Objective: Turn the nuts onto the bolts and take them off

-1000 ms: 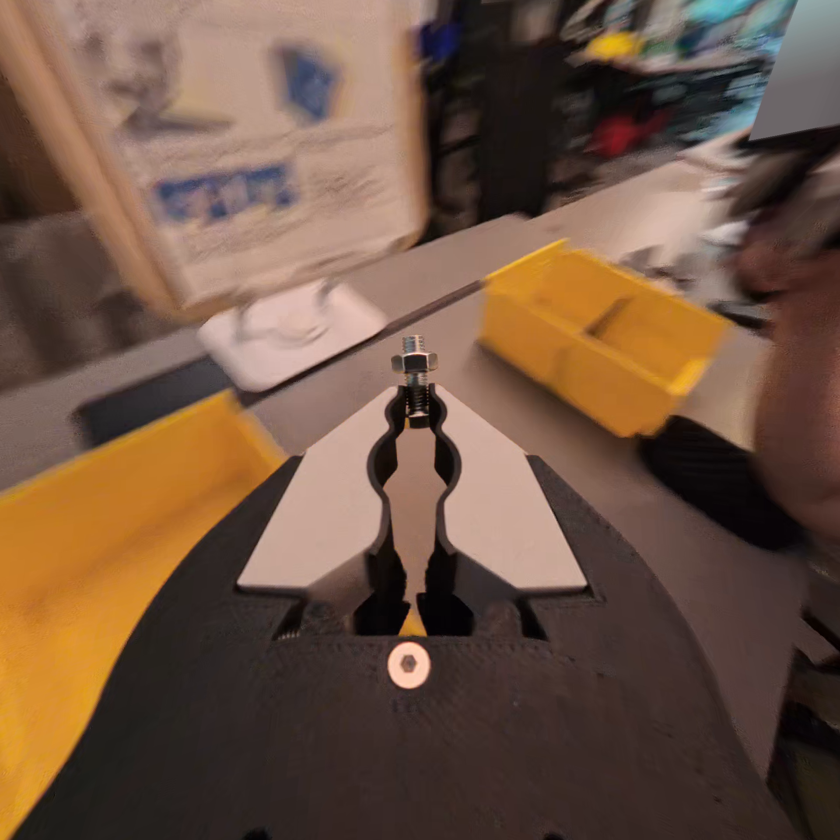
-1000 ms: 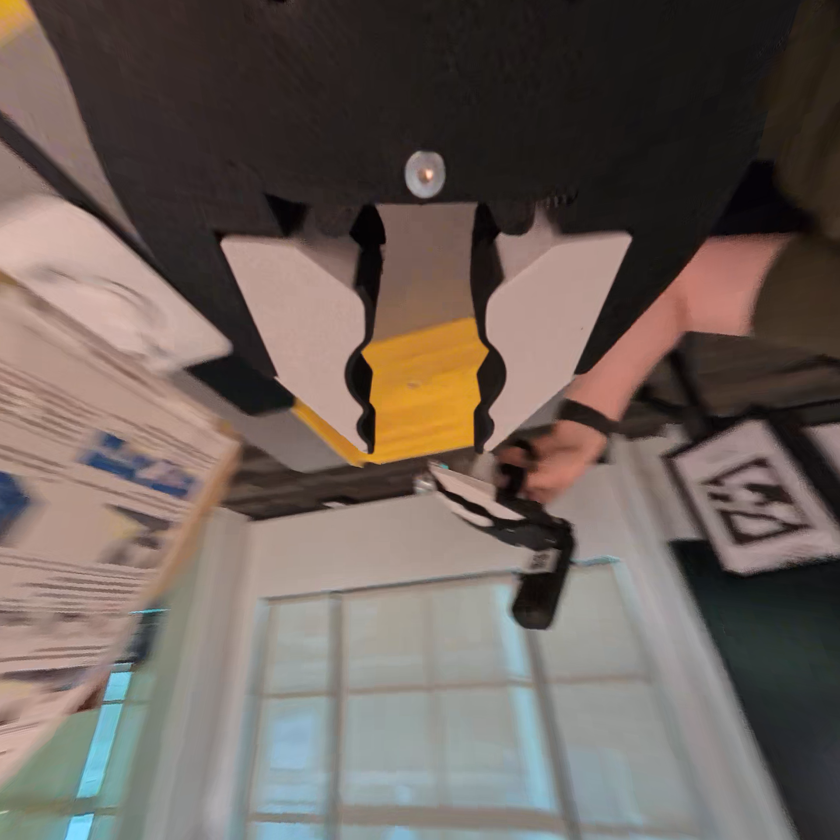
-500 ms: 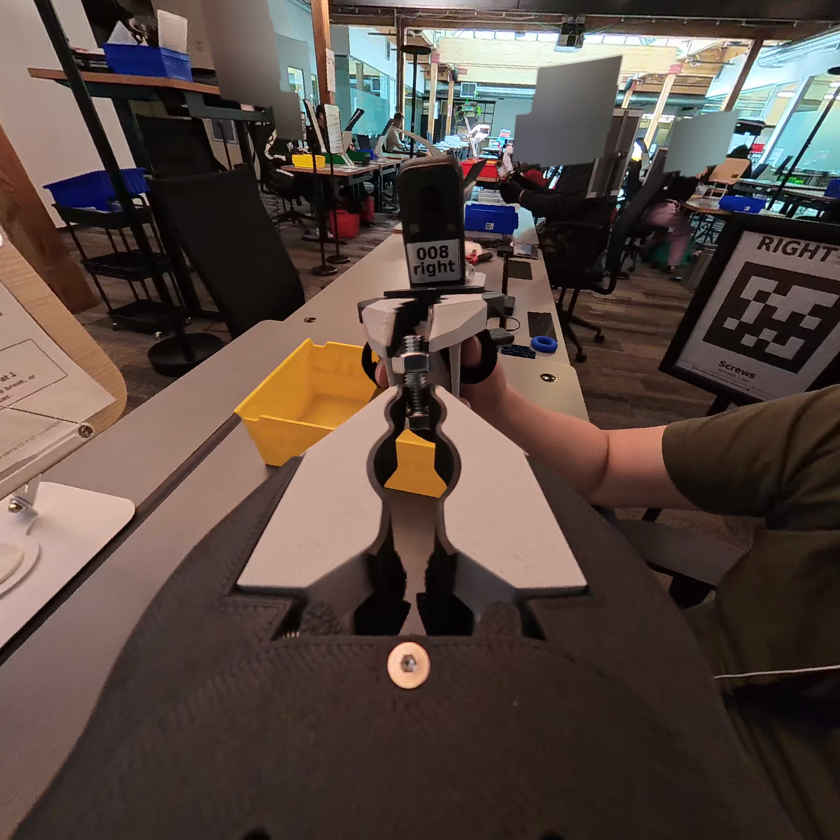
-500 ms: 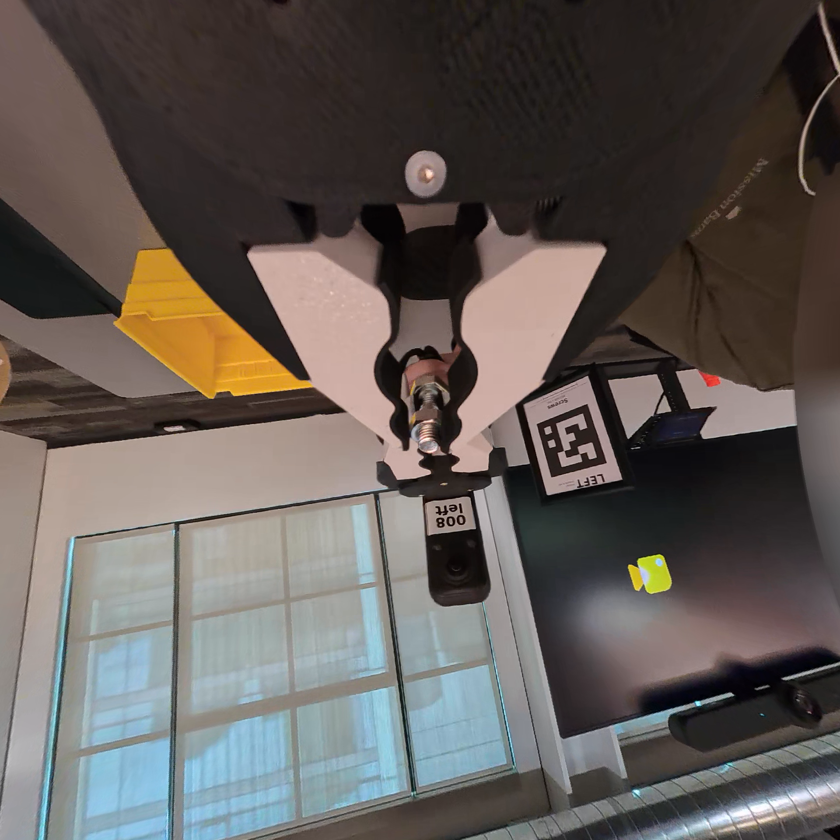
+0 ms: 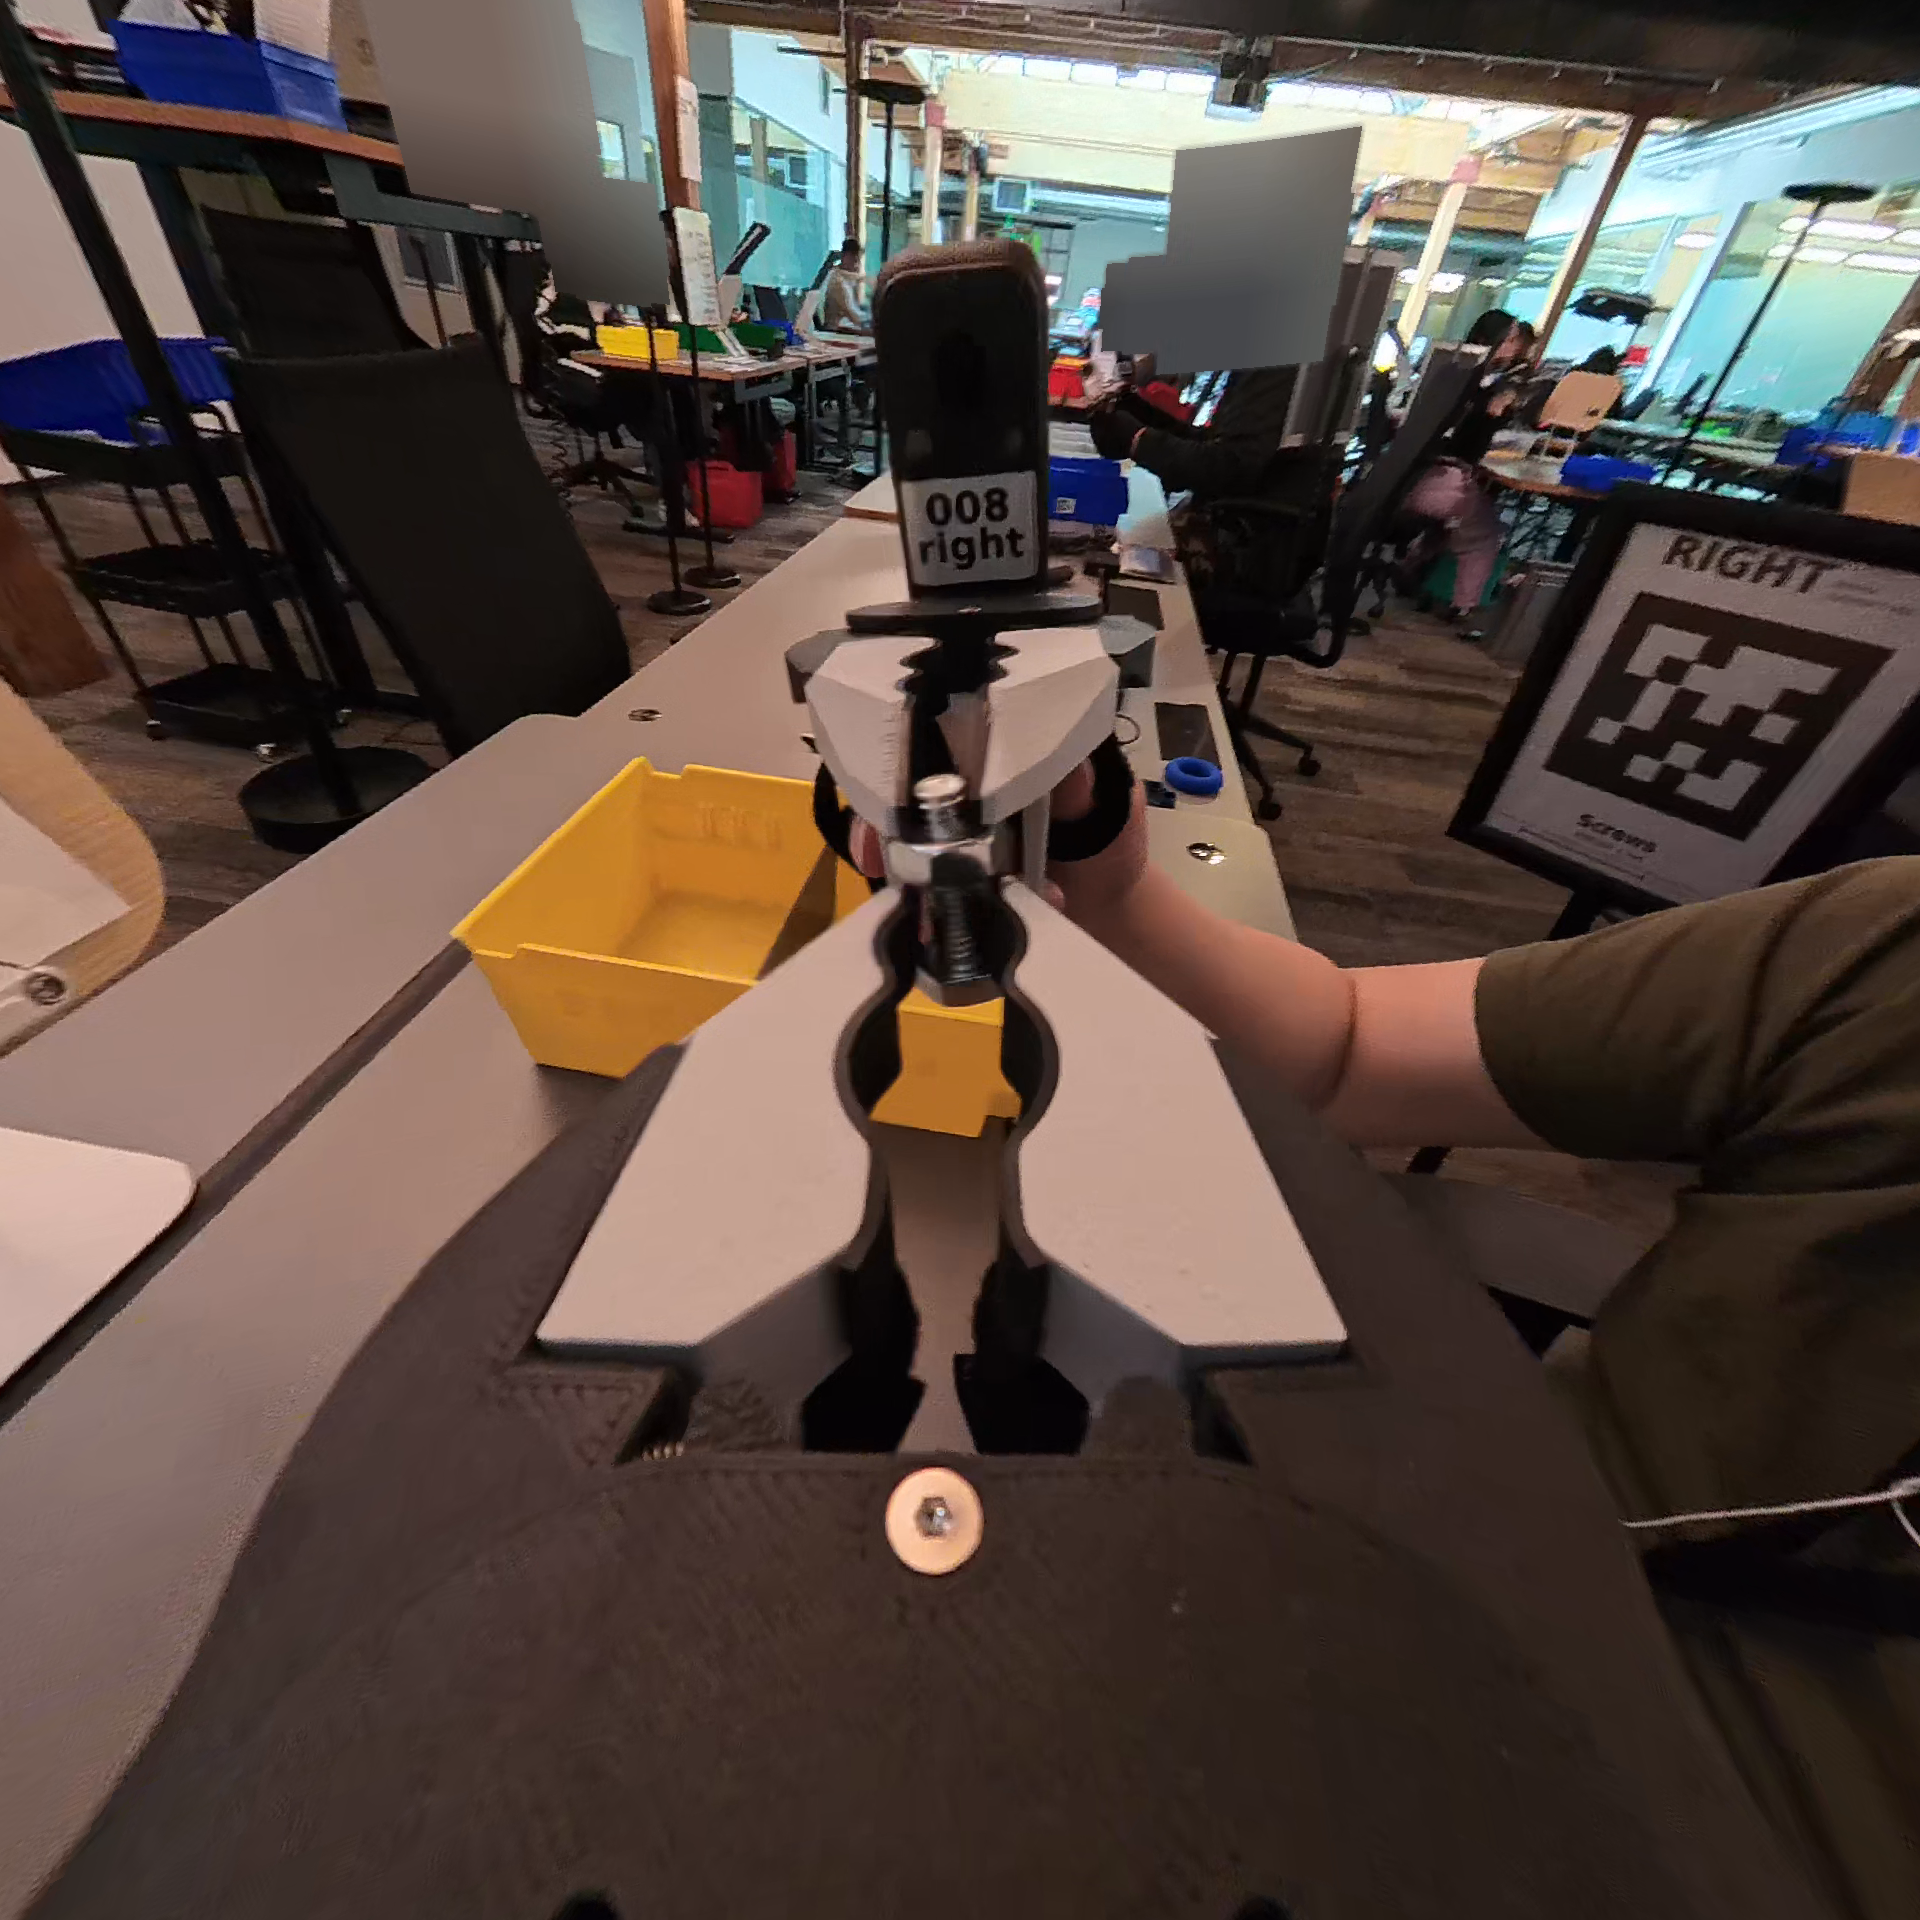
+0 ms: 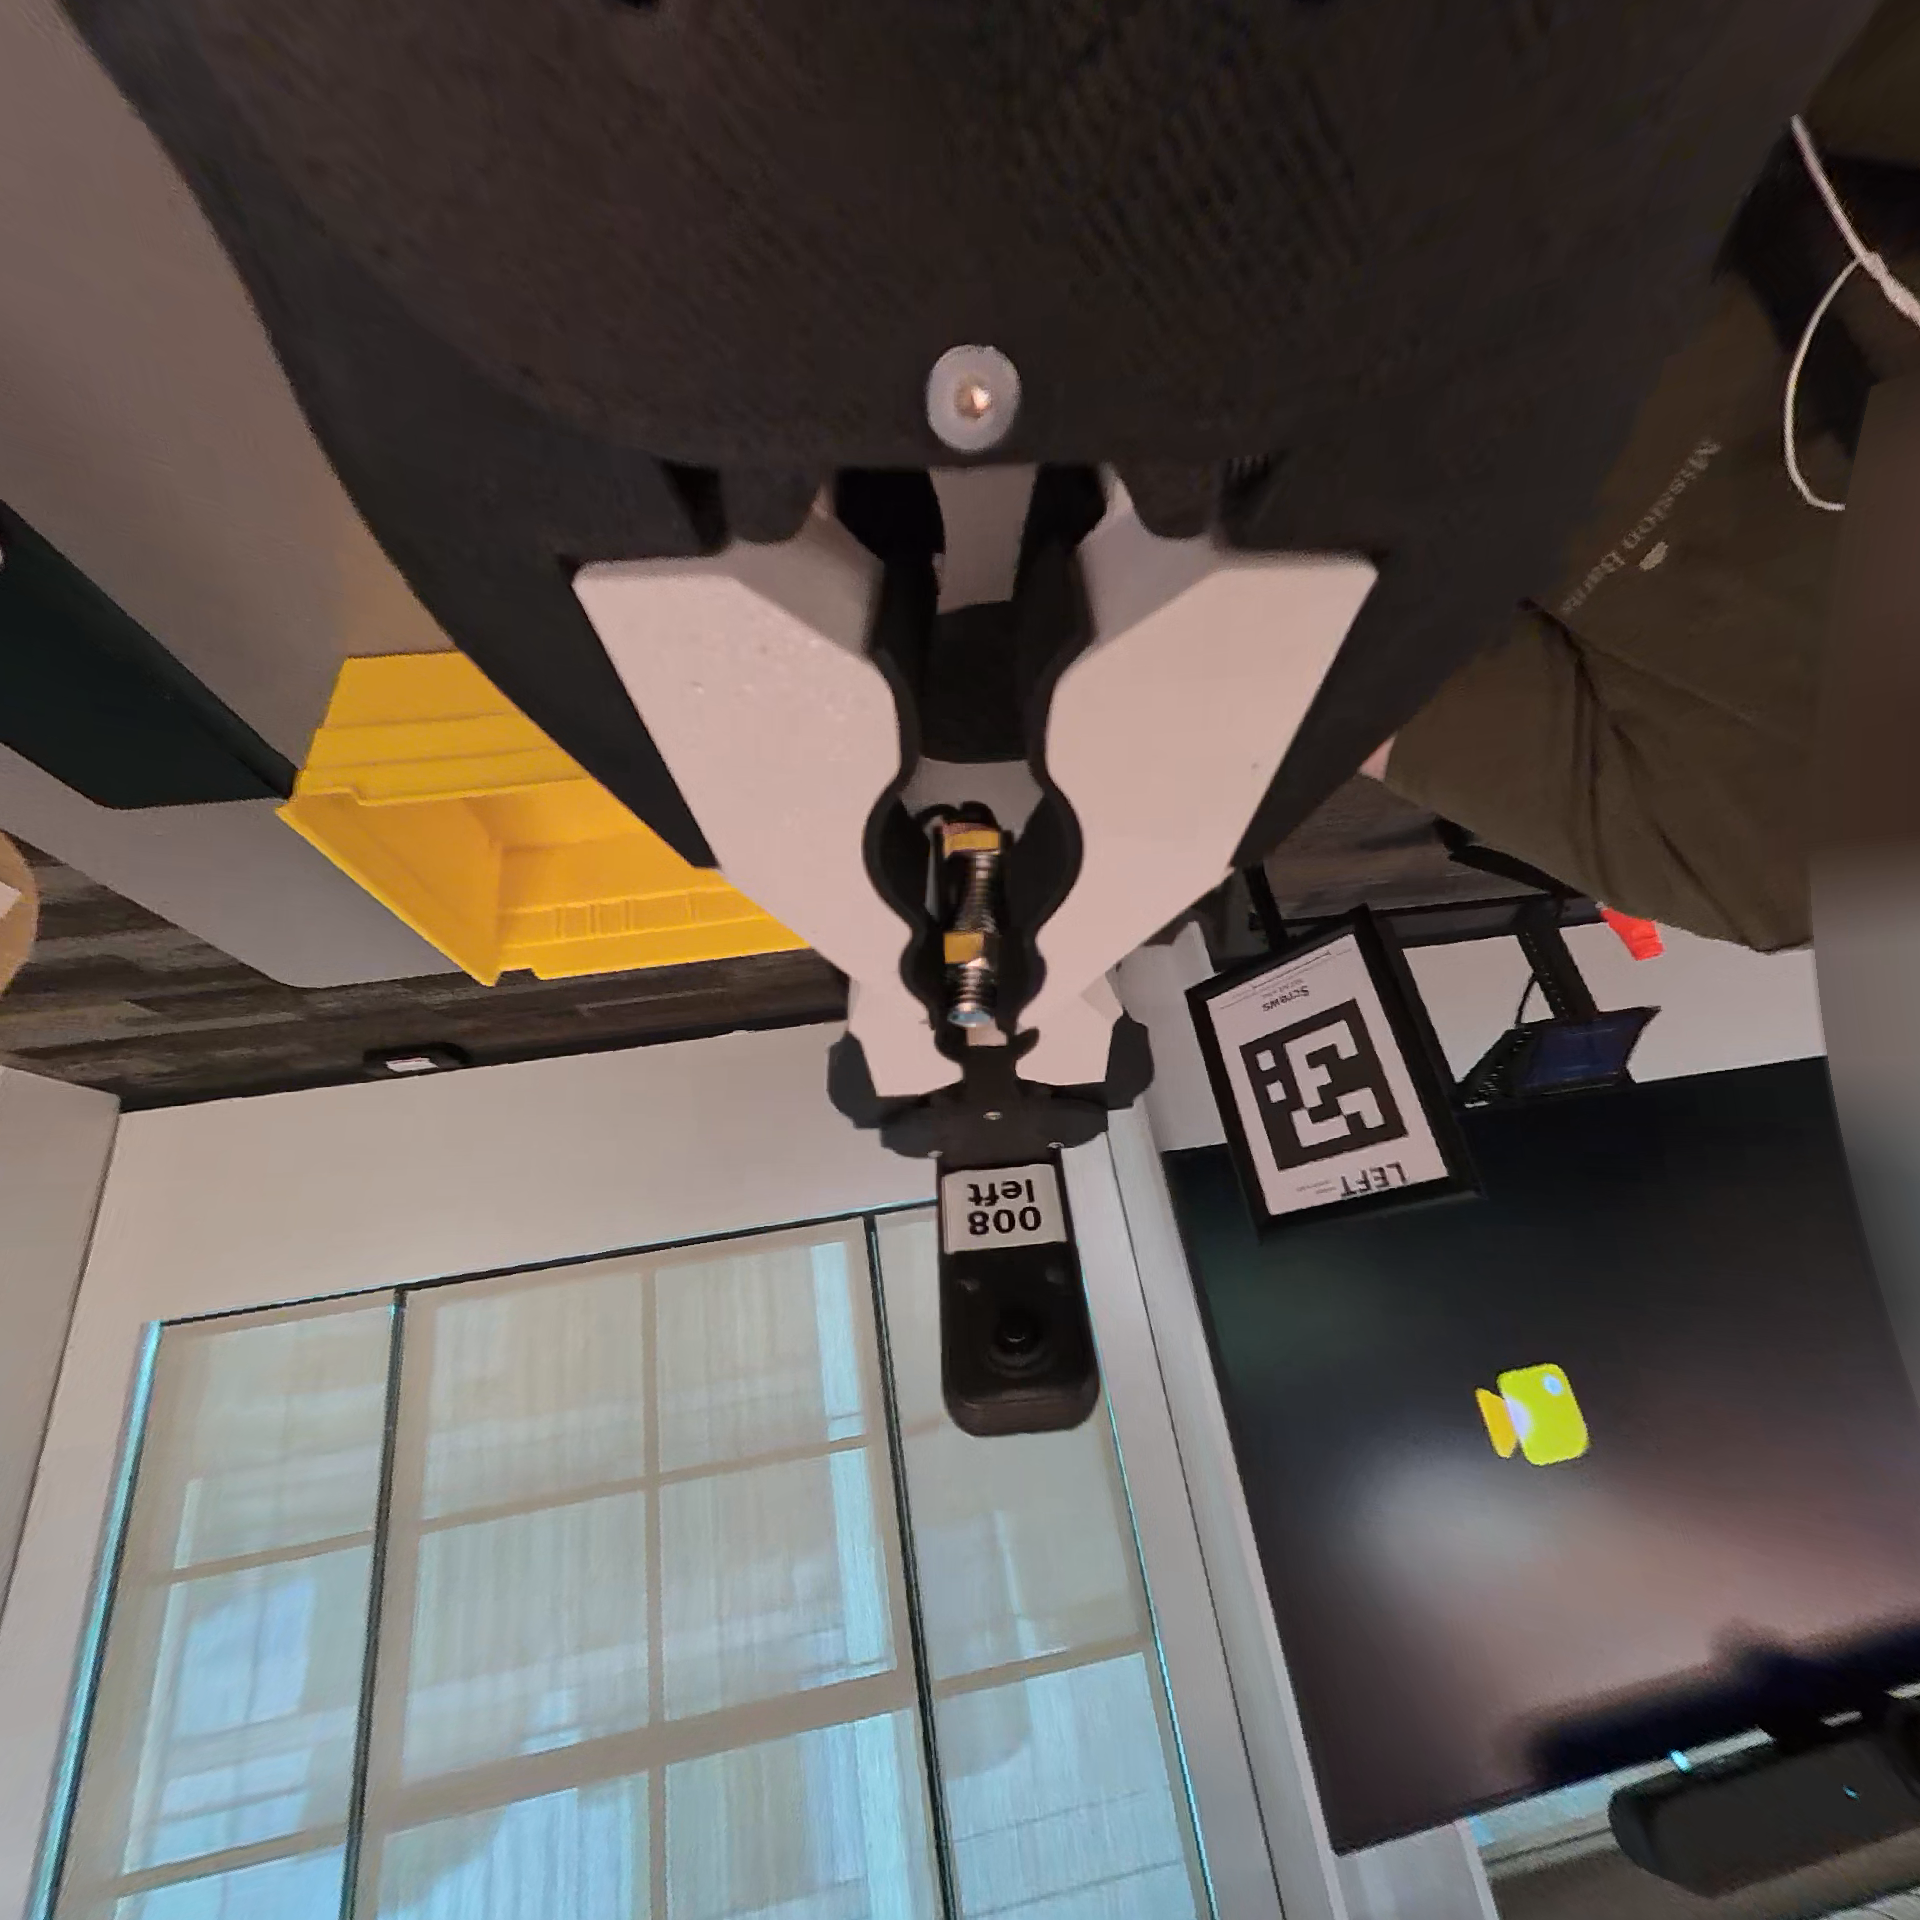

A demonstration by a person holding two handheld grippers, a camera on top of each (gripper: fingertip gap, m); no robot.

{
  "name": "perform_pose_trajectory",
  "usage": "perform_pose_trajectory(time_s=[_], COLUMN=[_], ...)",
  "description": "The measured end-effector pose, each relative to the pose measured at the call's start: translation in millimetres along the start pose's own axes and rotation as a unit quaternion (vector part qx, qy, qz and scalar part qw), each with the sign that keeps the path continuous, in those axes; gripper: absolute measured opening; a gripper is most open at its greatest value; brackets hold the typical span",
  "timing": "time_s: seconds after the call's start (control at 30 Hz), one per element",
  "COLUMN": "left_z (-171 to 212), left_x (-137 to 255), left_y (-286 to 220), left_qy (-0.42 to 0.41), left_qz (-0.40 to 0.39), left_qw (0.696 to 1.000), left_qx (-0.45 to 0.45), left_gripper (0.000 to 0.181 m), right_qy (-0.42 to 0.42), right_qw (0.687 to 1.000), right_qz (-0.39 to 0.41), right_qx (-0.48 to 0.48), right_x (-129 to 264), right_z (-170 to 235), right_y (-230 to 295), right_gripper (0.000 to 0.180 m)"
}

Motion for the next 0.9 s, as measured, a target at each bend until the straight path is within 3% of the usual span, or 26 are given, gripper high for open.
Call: perform_pose_trajectory(time_s=[0.2,0.27,0.47,0.5,0.53,0.63,0.73,0.8,0.87,0.9], left_z=[-1,-3,-6,-7,-8,-12,-7,-7,-9,-10], left_x=[3,6,8,8,9,13,11,6,4,5], left_y=[0,1,-6,-6,-7,-9,-4,-10,-15,-16], left_qy=[0.010,0.008,0.003,0.001,-0.006,-0.022,-0.003,-0.007,-0.015,-0.020], left_qz=[0.001,-0.016,-0.004,-0.005,0.006,0.027,0.008,0.042,0.055,0.052], left_qw=[1.000,1.000,1.000,1.000,1.000,0.999,1.000,0.999,0.998,0.998], left_qx=[0.000,-0.008,-0.014,-0.014,-0.009,0.015,0.001,0.011,0.013,0.009], left_gripper=[0.008,0.008,0.008,0.008,0.008,0.007,0.008,0.007,0.007,0.007], right_qy=[-0.014,-0.021,-0.011,-0.023,-0.035,-0.053,-0.012,-0.011,-0.028,-0.040], right_qw=[0.999,1.000,1.000,0.999,0.999,0.997,0.999,0.999,0.998,0.995], right_qz=[-0.004,-0.005,-0.027,-0.029,-0.012,-0.036,-0.041,-0.021,-0.057,-0.058], right_qx=[0.030,0.022,0.008,-0.003,-0.017,-0.044,0.011,0.033,-0.027,-0.065], right_x=[-1,-1,1,5,11,17,-2,-6,2,9], right_z=[0,-2,3,2,1,-4,-1,2,1,0], right_y=[2,1,-5,-10,-19,-18,6,7,-2,-12], right_gripper=[0.010,0.035,0.033,0.030,0.015,0.028,0.038,0.038,0.046,0.035])
Point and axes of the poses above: each gripper's, where its closed fingertips meet, x back along the fingers, z out of its underside, y = z × x across the jaws, the point moved 6 cm from there along x, back along the fingers, and after that the axes turned 5 degrees about -y, right-handed, at the moved point
